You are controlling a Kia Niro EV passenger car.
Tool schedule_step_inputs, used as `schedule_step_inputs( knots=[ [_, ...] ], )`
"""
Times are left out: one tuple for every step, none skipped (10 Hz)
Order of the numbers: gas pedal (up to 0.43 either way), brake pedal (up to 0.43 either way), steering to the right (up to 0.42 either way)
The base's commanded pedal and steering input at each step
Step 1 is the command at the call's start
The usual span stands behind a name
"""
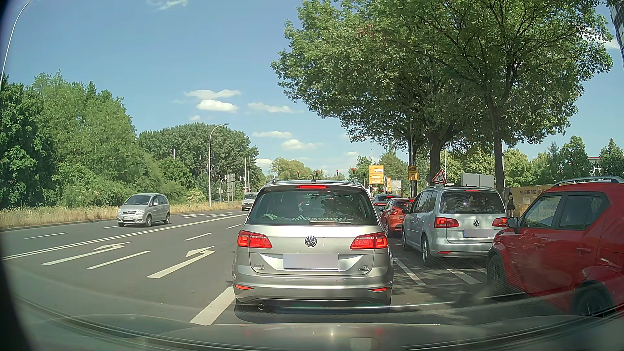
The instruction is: Follow the waypoints while adhering to traffic rules and regulations
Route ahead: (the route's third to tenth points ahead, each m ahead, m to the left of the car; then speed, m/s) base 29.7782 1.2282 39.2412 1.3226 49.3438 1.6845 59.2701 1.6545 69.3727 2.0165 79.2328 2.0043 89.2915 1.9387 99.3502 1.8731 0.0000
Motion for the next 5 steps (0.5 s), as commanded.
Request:
schedule_step_inputs(
  knots=[
    [0.000, 0.311, -0.002],
    [0.000, 0.311, -0.002],
    [0.000, 0.311, -0.002],
    [0.000, 0.311, -0.001],
    [0.000, 0.311, -0.002]
  ],
)
